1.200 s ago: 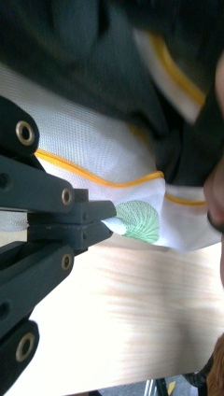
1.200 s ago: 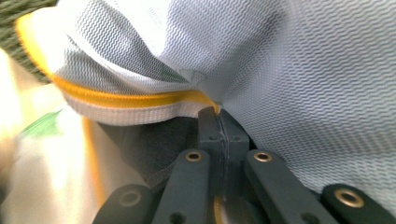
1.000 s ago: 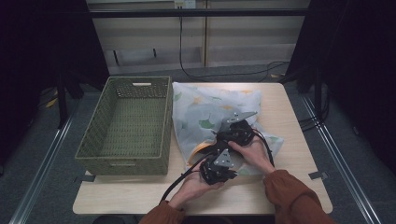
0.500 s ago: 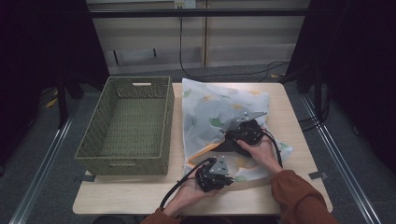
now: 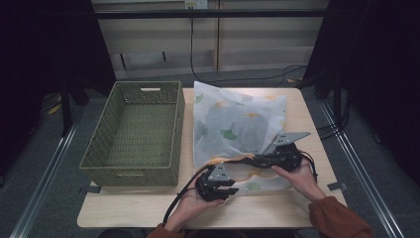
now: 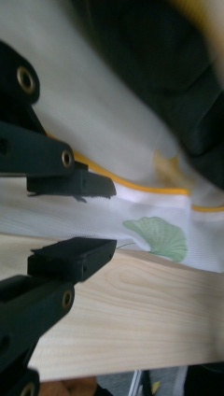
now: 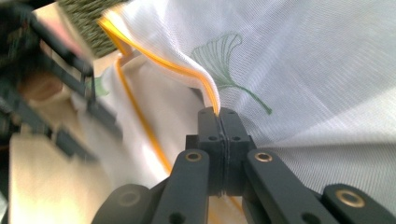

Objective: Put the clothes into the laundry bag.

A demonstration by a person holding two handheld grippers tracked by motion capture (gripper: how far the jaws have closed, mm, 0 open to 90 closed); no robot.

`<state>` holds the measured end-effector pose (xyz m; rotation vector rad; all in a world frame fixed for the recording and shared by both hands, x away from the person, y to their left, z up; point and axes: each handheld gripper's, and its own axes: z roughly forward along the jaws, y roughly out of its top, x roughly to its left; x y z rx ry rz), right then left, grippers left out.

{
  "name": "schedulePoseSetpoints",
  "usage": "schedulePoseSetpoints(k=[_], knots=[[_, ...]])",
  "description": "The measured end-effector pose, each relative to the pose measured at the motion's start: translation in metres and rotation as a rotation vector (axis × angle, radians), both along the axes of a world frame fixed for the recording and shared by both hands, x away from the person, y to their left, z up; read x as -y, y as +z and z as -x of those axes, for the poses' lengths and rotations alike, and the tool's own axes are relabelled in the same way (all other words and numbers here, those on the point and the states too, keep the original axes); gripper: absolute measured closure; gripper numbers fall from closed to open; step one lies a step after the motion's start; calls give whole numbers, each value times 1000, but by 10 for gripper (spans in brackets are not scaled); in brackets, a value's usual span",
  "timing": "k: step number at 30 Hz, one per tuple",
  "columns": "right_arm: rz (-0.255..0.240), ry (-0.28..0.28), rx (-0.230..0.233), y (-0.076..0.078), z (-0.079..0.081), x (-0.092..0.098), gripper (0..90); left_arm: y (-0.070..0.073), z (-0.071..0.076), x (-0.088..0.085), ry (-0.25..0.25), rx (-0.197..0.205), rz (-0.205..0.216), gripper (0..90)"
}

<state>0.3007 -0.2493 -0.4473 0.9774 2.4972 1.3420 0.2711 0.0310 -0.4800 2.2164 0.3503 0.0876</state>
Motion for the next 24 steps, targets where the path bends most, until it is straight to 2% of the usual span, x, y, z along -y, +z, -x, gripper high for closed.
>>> schedulePoseSetpoints(k=[1,2,4,5,7,8,10,11,12,15,18,20,21,22,23,24], knots=[[4,4,-6,-1,4,3,894,4,1,-4,7,10,11,680],[35,6,-2,-2,7,6,894,8,1,-8,21,15,26,680],[33,6,-24,-8,12,10,894,18,3,-15,37,34,74,672],[44,9,-39,-11,13,11,894,23,3,-18,44,53,72,673],[83,16,-57,-17,15,11,894,30,1,-22,71,74,104,665],[83,23,-71,-20,15,12,894,30,-1,-24,79,71,111,666],[84,40,-104,-25,14,12,893,27,-8,-25,111,71,96,651],[101,59,-114,-28,15,10,893,25,-11,-25,119,60,103,649],[125,66,-110,-29,17,8,891,20,-17,-25,125,66,97,647],[150,75,-114,-32,20,6,880,12,-26,-22,188,75,20,638],[164,66,-123,-35,20,8,811,-1,-37,-18,190,22,-43,610],[174,48,-128,-38,19,10,757,-5,-37,-16,210,34,-95,597],[164,47,-134,-39,18,12,726,-7,-37,-16,211,39,-103,593],[158,43,-129,-40,18,14,697,-11,-38,-16,213,22,-121,585],[153,27,-131,-39,16,19,686,-14,-37,-15,229,22,-116,573],[150,13,-128,-39,16,22,675,-15,-38,-16,226,30,-157,573]])
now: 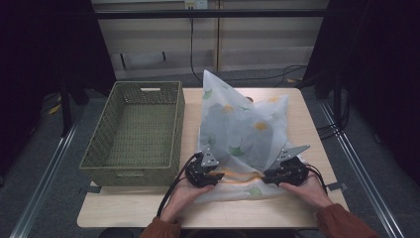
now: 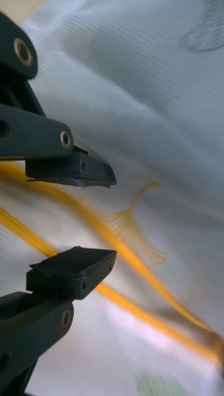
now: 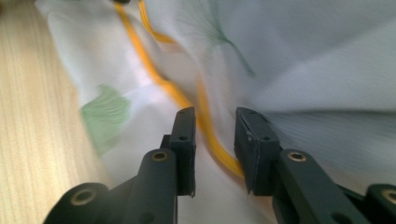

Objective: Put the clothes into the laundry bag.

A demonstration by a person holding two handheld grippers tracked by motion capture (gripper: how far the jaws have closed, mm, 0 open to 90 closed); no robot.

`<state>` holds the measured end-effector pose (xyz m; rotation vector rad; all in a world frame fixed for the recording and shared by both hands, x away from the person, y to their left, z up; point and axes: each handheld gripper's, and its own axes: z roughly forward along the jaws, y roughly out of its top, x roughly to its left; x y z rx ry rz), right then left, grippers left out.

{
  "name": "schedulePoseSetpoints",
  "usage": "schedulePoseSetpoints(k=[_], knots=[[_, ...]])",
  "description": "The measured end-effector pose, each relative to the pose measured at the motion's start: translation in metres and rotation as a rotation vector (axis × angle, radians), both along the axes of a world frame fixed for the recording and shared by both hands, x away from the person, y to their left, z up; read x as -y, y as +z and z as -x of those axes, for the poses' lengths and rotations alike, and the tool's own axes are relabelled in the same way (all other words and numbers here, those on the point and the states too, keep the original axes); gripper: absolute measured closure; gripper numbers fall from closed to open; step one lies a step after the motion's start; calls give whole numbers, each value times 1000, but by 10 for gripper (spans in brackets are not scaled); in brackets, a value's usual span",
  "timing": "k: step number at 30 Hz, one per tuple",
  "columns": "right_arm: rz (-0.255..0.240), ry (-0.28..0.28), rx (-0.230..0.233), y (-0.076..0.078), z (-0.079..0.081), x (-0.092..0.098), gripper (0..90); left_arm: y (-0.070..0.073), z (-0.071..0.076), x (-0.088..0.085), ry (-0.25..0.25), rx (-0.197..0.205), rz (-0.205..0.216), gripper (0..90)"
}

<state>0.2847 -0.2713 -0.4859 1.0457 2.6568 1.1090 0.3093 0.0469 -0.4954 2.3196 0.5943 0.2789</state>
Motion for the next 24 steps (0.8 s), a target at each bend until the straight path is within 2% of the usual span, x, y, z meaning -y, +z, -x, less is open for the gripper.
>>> schedulePoseSetpoints(k=[2,3,5,6,7,8,9,11,13,15,16,18,19,20,22,24], knots=[[-21,-29,1,0,-2,9,660,-3,0,-1,13,-15,19,564],[-40,-41,-11,1,-1,14,656,-3,0,-2,2,-8,19,561],[-49,-73,7,3,1,22,642,-2,1,-3,5,-16,1,553],[-68,-81,22,6,3,26,634,-2,1,-3,-4,-26,11,550],[-84,-94,33,9,5,30,631,-2,1,-4,-27,-37,1,549],[-116,-122,54,13,9,36,635,-3,2,-4,-47,-60,27,561],[-149,-139,74,17,13,42,637,-3,3,-4,-46,-57,26,561],[-170,-186,110,21,20,48,639,-2,6,-5,-36,-59,21,557],[-192,-207,142,24,26,55,639,0,11,-6,-22,-39,71,533],[-222,-242,162,26,31,59,636,7,17,-9,-39,-18,110,520],[-234,-240,177,27,32,60,634,10,20,-11,-60,-7,130,495],[-244,-263,199,30,35,61,616,16,26,-14,-48,32,192,426],[-259,-259,202,31,36,60,603,19,28,-16,-29,45,196,377],[-262,-259,213,31,37,59,590,22,31,-20,-20,58,222,362],[-257,-264,237,35,39,56,575,25,34,-25,-6,85,261,338],[-271,-254,235,36,39,50,569,27,35,-30,4,90,271,336]])
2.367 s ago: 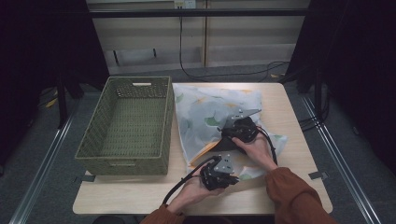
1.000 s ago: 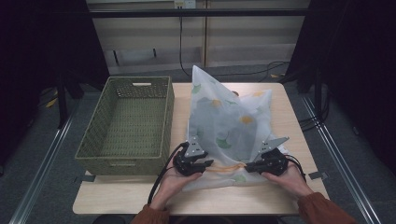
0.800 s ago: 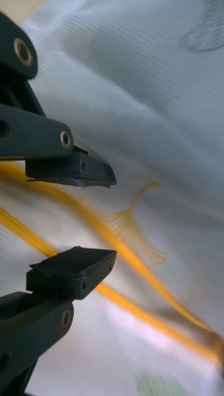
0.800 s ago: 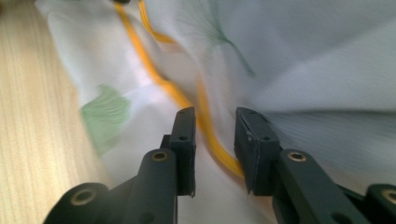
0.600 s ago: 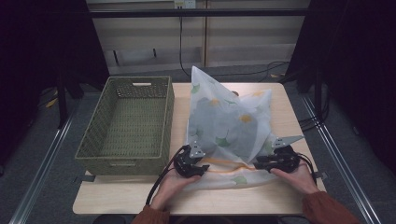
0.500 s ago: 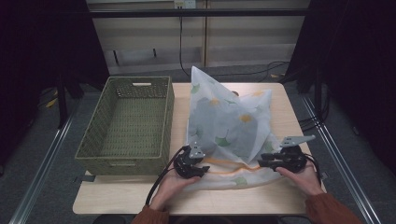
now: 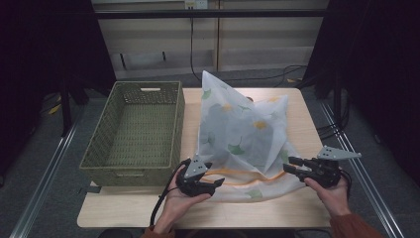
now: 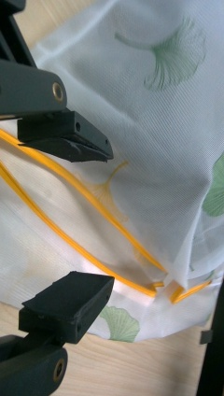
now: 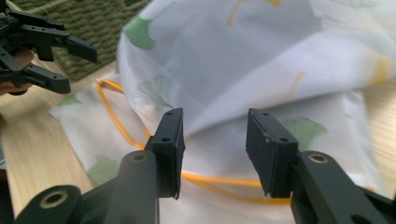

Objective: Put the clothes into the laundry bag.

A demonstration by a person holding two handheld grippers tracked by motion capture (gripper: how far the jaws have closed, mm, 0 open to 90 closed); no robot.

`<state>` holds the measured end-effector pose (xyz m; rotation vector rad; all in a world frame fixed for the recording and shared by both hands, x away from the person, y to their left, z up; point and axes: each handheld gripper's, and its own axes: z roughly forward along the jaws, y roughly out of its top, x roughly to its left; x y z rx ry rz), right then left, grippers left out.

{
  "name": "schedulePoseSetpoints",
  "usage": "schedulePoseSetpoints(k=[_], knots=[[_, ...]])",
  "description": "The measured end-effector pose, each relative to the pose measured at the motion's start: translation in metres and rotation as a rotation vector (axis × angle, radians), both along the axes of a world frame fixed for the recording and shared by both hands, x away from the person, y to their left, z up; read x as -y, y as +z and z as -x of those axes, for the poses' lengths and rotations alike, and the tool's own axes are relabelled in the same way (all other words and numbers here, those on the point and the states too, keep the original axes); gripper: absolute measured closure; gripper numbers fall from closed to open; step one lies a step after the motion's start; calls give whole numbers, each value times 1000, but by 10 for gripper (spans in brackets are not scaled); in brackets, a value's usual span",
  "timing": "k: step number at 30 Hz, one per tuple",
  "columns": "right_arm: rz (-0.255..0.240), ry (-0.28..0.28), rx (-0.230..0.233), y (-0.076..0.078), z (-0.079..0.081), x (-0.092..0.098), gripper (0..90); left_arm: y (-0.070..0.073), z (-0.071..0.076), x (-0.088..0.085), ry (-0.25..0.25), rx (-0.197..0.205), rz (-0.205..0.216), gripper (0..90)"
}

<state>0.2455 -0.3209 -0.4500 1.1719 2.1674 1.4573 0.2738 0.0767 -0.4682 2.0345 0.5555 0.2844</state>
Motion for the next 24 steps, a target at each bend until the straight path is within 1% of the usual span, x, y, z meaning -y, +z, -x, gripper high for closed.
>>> schedulePoseSetpoints(k=[1,3,5,7,8,9,11,12,13,14,15,16,17,18,19,20,21,22,24], knots=[[1,16,-8,0,-1,-5,573,0,1,-1,0,-4,4,346],[30,61,-5,0,-2,-19,579,0,4,-5,14,6,22,349],[34,100,-19,-1,-5,-33,577,-2,7,-9,10,-2,34,349],[37,140,-32,-2,-7,-46,606,-5,11,-14,37,4,42,348],[49,158,-31,-2,-7,-52,598,-5,14,-17,48,15,50,345],[54,164,-27,-2,-6,-55,581,-6,17,-23,67,19,64,335],[47,173,-11,1,1,-57,540,-5,26,-38,108,18,82,299],[43,160,4,3,6,-56,508,-4,31,-45,123,27,106,289],[33,149,20,4,11,-53,481,-3,35,-52,124,36,120,275],[21,124,34,6,15,-50,453,-1,40,-57,134,43,146,258],[8,98,48,7,19,-47,432,1,45,-61,149,54,161,251],[3,72,63,8,23,-44,413,2,48,-65,180,58,186,238],[-4,53,74,9,27,-41,401,4,51,-70,198,55,204,213],[-7,34,86,10,31,-38,385,6,53,-76,203,63,224,190],[-19,12,97,11,36,-34,369,7,55,-79,214,70,225,188],[-27,3,103,12,39,-32,364,8,55,-82,224,84,231,184],[-33,-7,109,12,43,-29,361,9,56,-84,243,88,238,177],[-33,-15,116,13,47,-27,354,9,57,-86,249,100,230,171],[-41,-29,127,14,53,-21,347,8,57,-89,264,102,235,170]])
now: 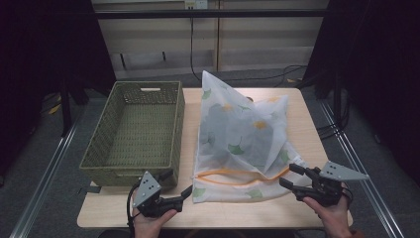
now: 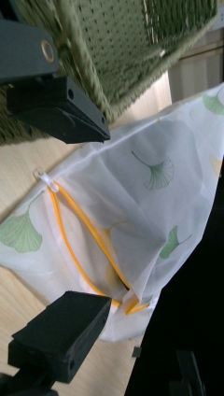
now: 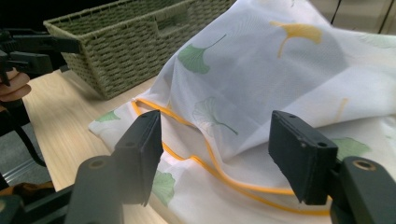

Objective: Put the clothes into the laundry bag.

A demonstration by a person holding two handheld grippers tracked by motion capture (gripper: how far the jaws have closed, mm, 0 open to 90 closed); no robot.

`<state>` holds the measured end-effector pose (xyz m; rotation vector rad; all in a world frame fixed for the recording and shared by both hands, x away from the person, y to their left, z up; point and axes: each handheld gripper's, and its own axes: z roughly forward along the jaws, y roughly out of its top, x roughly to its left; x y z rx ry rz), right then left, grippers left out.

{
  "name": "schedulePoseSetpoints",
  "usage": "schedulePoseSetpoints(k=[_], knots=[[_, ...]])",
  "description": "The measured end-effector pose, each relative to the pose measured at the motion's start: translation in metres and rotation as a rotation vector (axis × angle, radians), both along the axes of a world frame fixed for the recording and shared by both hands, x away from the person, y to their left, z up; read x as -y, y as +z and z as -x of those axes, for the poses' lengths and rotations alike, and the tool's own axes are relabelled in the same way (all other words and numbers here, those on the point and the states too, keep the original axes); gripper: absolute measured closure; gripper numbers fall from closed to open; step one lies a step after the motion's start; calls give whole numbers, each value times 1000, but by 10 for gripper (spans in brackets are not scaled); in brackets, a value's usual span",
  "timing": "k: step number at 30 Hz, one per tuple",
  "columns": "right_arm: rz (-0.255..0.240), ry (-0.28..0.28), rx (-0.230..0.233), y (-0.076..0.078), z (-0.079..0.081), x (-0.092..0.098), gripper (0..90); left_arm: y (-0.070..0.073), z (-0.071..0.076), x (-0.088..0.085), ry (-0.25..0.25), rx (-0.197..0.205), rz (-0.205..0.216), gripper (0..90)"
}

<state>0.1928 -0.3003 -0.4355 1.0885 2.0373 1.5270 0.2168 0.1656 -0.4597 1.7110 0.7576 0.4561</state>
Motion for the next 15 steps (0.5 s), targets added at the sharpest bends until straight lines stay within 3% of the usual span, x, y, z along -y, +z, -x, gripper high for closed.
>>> schedulePoseSetpoints(k=[6,9,10,15], knots=[[-10,-97,24,0,13,25,267,-8,1,-6,33,-13,15,169],[-29,-145,-5,-2,17,38,269,-13,-1,-7,38,-30,32,168],[-15,-158,-10,-3,17,40,269,-14,-1,-7,34,-29,29,165],[-9,-108,-45,-7,10,33,270,-14,0,-7,10,-37,49,161]])
